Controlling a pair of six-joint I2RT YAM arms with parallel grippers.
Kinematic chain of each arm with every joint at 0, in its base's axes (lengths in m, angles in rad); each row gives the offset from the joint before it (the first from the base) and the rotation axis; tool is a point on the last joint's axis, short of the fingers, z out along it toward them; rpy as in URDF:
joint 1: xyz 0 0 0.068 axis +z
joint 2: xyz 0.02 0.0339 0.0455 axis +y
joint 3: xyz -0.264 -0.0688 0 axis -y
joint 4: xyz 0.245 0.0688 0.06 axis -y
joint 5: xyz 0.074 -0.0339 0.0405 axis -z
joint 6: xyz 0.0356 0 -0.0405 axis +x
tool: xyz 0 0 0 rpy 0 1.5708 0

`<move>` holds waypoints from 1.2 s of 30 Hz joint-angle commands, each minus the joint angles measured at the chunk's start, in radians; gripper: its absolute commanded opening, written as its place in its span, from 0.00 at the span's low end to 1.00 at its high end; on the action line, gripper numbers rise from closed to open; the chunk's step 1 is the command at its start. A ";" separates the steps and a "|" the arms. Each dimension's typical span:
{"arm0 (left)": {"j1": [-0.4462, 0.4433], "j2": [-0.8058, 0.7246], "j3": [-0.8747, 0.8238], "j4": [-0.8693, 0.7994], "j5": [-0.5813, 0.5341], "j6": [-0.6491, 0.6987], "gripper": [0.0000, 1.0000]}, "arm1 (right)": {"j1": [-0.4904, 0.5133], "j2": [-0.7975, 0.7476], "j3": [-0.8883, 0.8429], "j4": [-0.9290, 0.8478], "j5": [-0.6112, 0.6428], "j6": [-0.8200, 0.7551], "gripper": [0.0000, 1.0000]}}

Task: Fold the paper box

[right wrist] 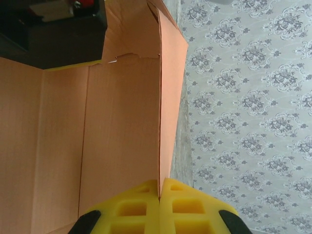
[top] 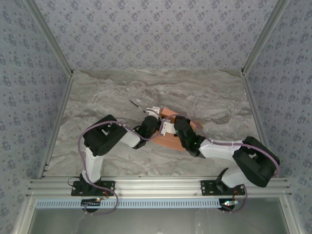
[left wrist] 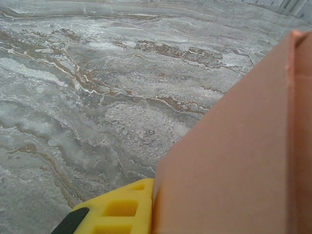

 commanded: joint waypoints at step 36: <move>0.148 -0.119 -0.138 0.094 0.430 0.245 0.70 | -0.028 -0.019 0.034 -0.199 -0.060 0.084 0.00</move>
